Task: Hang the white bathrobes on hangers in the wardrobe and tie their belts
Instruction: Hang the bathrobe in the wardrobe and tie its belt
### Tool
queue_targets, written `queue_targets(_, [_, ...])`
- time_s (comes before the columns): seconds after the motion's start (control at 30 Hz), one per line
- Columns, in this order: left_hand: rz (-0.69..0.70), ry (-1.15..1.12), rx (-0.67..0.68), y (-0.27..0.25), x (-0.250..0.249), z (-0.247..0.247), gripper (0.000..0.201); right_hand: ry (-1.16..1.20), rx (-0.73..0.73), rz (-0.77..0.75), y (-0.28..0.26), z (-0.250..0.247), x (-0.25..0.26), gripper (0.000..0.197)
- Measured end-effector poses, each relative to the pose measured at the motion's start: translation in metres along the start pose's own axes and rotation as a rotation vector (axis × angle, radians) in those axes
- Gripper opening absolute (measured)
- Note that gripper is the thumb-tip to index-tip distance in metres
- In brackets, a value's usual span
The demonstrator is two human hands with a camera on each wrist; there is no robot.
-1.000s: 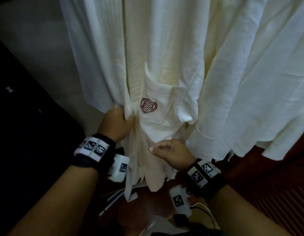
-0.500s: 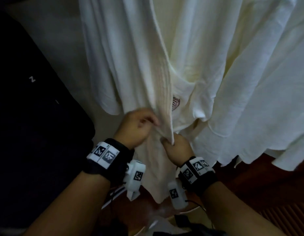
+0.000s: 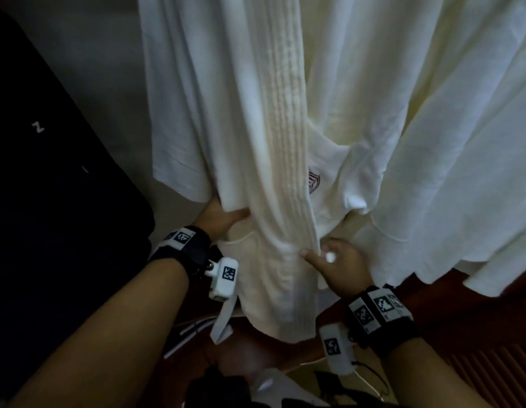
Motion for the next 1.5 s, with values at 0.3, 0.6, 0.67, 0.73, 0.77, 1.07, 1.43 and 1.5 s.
queue_targets(0.3, [0.118, 0.332, -0.208, -0.057, -0.02, 0.008, 0.061, 0.204, 0.391, -0.028, -0.026, 0.069, 0.027, 0.015])
queue_targets(0.6, [0.074, -0.029, 0.215, -0.097, -0.034, 0.028, 0.027, -0.2, 0.261, -0.113, 0.012, 0.092, 0.036, 0.031])
queue_targets(0.67, [0.064, 0.031, -0.148, -0.079, -0.022, -0.023, 0.029, -0.099, 0.3, -0.098, 0.01, 0.091, 0.033, 0.028])
queue_targets(0.73, [0.07, 0.217, -0.283, -0.072, -0.007, -0.043, 0.029, 0.011, 0.342, -0.076, 0.006, 0.09, 0.032, 0.02])
queue_targets(0.77, [0.038, 0.245, -0.19, -0.067, 0.006, -0.034, 0.04, 0.043, 0.356, -0.075, 0.005, 0.09, 0.028, 0.019])
queue_targets(1.07, [0.07, 0.156, 0.027, -0.07, 0.051, 0.019, 0.011, -0.139, 0.396, -0.121, -0.003, 0.075, 0.027, 0.027])
queue_targets(1.43, [-0.013, 0.292, -0.634, -0.129, 0.046, -0.151, 0.015, -0.194, 0.189, -0.012, -0.005, -0.052, -0.035, 0.004])
queue_targets(1.5, [0.004, 0.254, -0.672, -0.15, 0.041, -0.146, 0.014, -0.07, 0.216, -0.013, -0.015, -0.056, -0.028, 0.008])
Point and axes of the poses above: each hand's wrist, its own y-axis towards the middle knuckle, its own z-axis out of the palm, x = y × z, the point moved 10 cm from there along y, towards the middle knuckle, and after that the axes turned 7 degrees about -z, right-handed, at the moved point
